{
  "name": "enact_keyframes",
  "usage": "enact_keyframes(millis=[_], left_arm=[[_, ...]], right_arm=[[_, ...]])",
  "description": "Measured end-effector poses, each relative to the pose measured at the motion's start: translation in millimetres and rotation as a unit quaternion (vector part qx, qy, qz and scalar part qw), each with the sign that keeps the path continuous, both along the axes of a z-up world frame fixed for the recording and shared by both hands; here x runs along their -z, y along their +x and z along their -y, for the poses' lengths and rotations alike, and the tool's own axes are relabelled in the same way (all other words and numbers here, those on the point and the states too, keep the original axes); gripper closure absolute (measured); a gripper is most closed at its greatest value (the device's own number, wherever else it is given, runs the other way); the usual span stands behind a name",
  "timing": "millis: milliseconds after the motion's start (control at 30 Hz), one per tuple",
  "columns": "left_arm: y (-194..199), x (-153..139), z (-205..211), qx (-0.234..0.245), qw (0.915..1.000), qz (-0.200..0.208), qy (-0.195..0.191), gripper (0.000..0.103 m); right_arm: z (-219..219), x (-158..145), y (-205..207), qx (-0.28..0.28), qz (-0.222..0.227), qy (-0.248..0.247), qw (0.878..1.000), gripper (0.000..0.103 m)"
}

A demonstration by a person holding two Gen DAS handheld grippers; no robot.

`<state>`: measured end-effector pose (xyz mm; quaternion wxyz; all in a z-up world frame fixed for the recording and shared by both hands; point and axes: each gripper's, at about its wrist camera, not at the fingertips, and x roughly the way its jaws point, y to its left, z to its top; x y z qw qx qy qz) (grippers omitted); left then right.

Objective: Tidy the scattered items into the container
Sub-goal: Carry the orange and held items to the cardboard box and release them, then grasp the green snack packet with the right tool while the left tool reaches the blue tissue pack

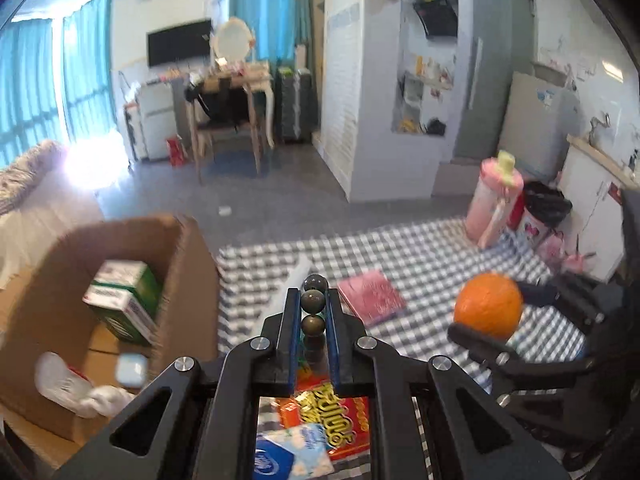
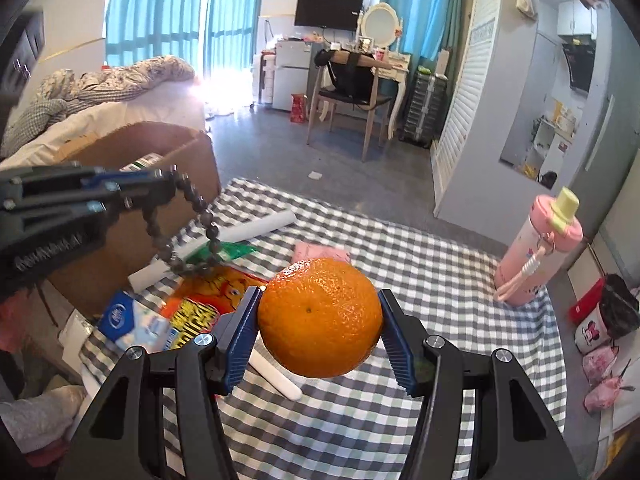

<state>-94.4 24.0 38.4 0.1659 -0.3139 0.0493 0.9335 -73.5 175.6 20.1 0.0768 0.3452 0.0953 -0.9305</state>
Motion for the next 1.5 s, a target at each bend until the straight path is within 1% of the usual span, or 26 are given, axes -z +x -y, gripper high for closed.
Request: enact_keyframes(millis=[67,267,400,467,533,600,733,800,833,867,900,933,967,1033,1067,1100,1167,1200,1300,1367,1433,1500], left_arm=[[4,-12,12,-0.017,0.9997,-0.017,-0.003,0.092],[11,-32,54,-0.062,0.9973,-0.040,0.007,0.092],[16,-39,89,-0.105,0.9932,-0.050,0.009,0.092],[18,-41,108,-0.129,0.9903,-0.052,0.010,0.092],[20,-40,126,-0.153,0.9871,-0.048,0.008,0.092],[21,-36,143,-0.179,0.9830,-0.043,0.002,0.092],[16,-20,175,-0.222,0.9749,-0.017,-0.005,0.092],[11,-10,184,-0.234,0.9722,-0.004,-0.014,0.089],[8,-5,186,-0.237,0.9714,0.002,-0.018,0.080],[7,0,189,-0.243,0.9699,0.005,-0.020,0.064],[7,2,192,-0.252,0.9676,0.005,-0.020,0.053],[8,4,196,-0.260,0.9655,0.006,-0.016,0.032],[10,4,200,-0.262,0.9650,0.007,-0.007,0.022],[13,2,204,-0.253,0.9671,0.007,0.024,0.016],[15,1,203,-0.252,0.9673,0.005,0.031,0.014],[16,-1,201,-0.250,0.9679,0.001,0.029,0.013],[19,-3,191,-0.239,0.9710,-0.005,0.010,0.011],[21,-3,186,-0.232,0.9726,-0.005,0.006,0.011],[23,-3,166,-0.205,0.9786,-0.001,0.010,0.010],[24,-2,149,-0.187,0.9823,-0.002,0.006,0.008],[25,-1,131,-0.166,0.9861,-0.002,0.002,0.008],[25,2,111,-0.146,0.9892,0.002,-0.002,0.008]], right_arm=[[10,-7,2,-0.012,-0.009,0.001,1.000,0.046],[50,-37,3,-0.064,-0.048,-0.002,0.997,0.046],[93,-55,3,-0.123,-0.068,-0.008,0.990,0.046],[119,-61,1,-0.159,-0.074,-0.014,0.984,0.046],[143,-62,-2,-0.188,-0.073,-0.021,0.979,0.046],[169,-59,-8,-0.215,-0.062,-0.027,0.974,0.046],[214,-42,-20,-0.252,-0.041,-0.022,0.967,0.046],[234,-29,-26,-0.270,-0.022,-0.010,0.963,0.046],[240,-22,-28,-0.276,-0.013,-0.005,0.961,0.046],[245,-17,-28,-0.277,-0.010,0.003,0.961,0.042],[248,-13,-27,-0.269,-0.014,0.017,0.963,0.036],[249,-10,-26,-0.258,-0.024,0.032,0.965,0.034],[246,-10,-24,-0.252,-0.033,0.039,0.966,0.032],[235,-16,-22,-0.245,-0.041,0.029,0.968,0.028],[226,-20,-21,-0.239,-0.046,0.023,0.970,0.028],[217,-25,-20,-0.229,-0.053,0.020,0.972,0.028],[194,-35,-18,-0.200,-0.068,0.014,0.977,0.028],[179,-40,-19,-0.182,-0.073,0.011,0.981,0.028],[134,-49,-27,-0.121,-0.076,0.010,0.990,0.024],[106,-48,-34,-0.079,-0.070,0.014,0.994,0.024],[76,-41,-43,-0.035,-0.052,0.014,0.998,0.024],[52,-30,-48,-0.008,-0.031,0.009,0.999,0.024]])
